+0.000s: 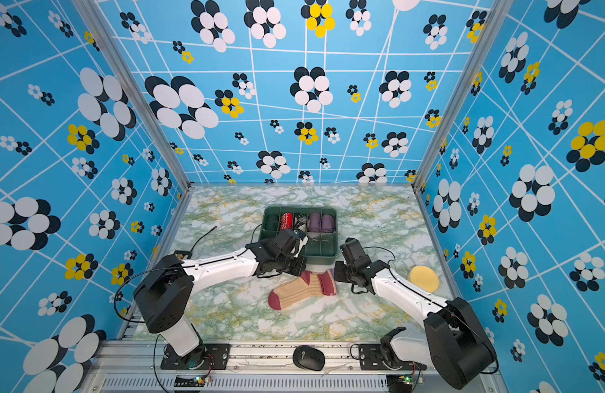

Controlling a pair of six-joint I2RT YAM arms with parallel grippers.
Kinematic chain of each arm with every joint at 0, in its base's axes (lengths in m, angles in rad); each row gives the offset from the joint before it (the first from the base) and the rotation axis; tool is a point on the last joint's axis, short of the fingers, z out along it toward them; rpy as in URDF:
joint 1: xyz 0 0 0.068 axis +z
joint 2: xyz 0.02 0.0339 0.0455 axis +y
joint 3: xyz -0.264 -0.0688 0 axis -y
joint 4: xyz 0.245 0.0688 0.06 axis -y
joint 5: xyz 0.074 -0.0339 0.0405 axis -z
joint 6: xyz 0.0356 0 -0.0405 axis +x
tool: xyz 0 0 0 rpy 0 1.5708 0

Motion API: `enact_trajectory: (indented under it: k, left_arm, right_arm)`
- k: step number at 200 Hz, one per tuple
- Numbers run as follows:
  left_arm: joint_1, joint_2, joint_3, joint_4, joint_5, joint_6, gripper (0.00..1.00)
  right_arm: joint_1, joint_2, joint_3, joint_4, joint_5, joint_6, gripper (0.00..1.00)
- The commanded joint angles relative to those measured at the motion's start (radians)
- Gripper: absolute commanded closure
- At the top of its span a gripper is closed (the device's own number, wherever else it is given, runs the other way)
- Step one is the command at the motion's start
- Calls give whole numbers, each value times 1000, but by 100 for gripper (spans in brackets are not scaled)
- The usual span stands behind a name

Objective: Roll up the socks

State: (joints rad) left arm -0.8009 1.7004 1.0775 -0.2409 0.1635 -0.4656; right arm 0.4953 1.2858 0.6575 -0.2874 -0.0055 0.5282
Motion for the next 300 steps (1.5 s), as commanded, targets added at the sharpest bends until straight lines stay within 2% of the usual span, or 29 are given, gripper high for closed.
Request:
enact_trajectory:
  k: [1, 110, 151, 187, 222, 259, 300]
  left_arm:
    - [41, -18, -24, -29, -19, 47, 96]
    - [171, 111, 102, -43, 42, 145, 96]
    - [175, 137, 139, -45, 85, 153, 96]
    - [100, 39, 102, -38, 71, 129, 96]
    - [-46, -43, 82, -37, 49, 85, 96]
    - [-172, -26, 82, -2, 17, 50, 96]
    - [-208, 40, 97, 24, 13, 24, 96]
  right_arm:
    - [-9, 45, 56, -21, 15, -39, 77]
    - [-65, 271, 270, 24, 18, -106, 77]
    - [-88, 350, 357, 2, 6, -116, 76]
    - [-98, 243, 289, -35, 10, -94, 76]
    - [-97, 117, 182, -123, -16, -56, 76]
    - [-97, -2, 43, -136, -82, 7, 81]
    - [-88, -70, -13, -173, -95, 33, 82]
